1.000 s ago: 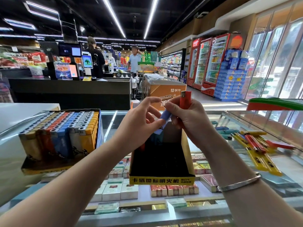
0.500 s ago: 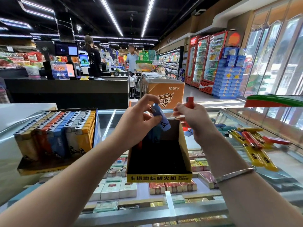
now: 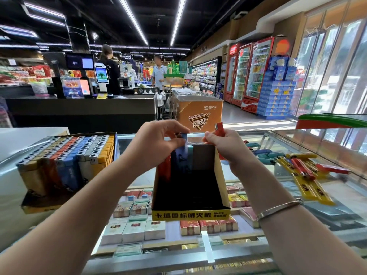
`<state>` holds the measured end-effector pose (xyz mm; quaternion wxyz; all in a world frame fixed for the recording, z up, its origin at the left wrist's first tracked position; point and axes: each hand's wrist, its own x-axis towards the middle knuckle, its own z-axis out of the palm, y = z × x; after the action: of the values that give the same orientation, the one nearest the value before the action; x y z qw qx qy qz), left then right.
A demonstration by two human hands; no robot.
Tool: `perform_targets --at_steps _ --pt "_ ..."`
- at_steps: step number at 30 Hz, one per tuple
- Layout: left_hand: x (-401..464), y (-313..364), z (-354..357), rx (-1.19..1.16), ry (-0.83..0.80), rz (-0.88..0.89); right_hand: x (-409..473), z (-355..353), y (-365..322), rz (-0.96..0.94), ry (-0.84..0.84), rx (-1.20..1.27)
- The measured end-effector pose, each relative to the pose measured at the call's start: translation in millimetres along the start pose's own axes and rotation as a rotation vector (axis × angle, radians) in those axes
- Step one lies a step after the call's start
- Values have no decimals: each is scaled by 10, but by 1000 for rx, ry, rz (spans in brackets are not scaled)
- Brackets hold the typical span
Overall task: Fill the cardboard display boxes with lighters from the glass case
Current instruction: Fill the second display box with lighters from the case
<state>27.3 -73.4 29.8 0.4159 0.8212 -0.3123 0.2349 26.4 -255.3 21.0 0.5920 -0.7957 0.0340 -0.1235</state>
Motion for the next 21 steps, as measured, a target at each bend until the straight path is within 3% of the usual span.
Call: perform_targets --at_steps 6,15,21 --pt "-33 -49 -42 125 -83 -31 -6 7 6 -1 -7 -13" --pt "-58 60 52 501 -53 51 -13 25 4 -5 -10 -31" --pt "-50 59 57 527 -147 5 -6 24 23 -13 -8 -38"
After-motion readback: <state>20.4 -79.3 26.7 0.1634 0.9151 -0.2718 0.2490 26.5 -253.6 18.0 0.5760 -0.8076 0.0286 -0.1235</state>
